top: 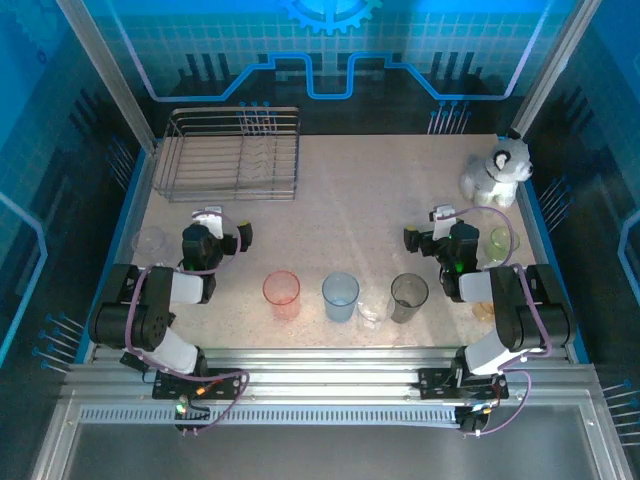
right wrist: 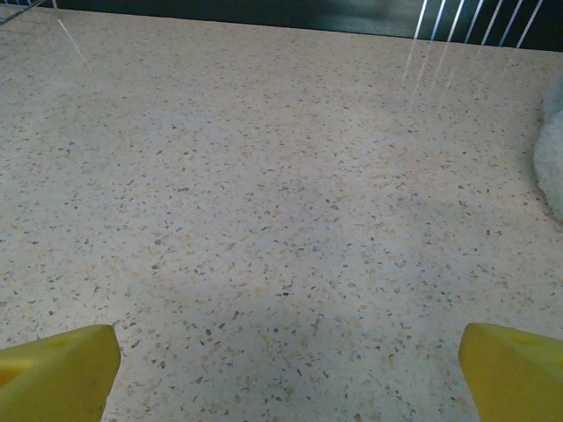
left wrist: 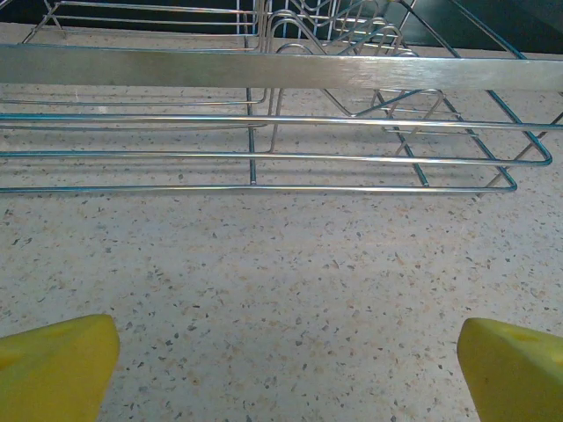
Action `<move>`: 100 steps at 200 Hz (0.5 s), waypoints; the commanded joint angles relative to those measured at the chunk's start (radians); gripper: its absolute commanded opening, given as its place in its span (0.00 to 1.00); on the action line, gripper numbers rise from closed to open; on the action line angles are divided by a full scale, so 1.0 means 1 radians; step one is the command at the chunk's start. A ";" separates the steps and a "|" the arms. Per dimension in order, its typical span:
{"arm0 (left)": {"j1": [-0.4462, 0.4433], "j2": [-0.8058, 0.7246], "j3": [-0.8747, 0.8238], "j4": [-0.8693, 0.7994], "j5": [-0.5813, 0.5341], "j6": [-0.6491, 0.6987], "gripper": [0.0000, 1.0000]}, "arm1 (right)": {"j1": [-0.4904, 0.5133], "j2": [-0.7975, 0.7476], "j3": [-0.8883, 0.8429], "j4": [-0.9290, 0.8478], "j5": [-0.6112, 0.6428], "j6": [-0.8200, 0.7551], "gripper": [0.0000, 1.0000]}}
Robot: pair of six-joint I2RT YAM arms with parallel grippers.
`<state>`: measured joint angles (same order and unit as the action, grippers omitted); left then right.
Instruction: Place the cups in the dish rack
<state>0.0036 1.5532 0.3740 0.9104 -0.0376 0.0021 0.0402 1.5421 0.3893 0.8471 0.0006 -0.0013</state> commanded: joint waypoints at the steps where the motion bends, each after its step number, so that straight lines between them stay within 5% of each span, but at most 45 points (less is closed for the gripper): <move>1: -0.003 -0.004 0.014 0.000 -0.009 0.002 1.00 | 0.012 -0.007 0.018 0.018 0.019 -0.014 1.00; 100: -0.002 -0.004 0.013 0.001 -0.028 -0.004 0.99 | 0.004 -0.007 0.019 0.018 0.010 -0.005 1.00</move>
<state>0.0036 1.5532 0.3740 0.9104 -0.0494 0.0002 0.0402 1.5421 0.3893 0.8471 -0.0002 -0.0013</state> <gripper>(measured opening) 0.993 0.999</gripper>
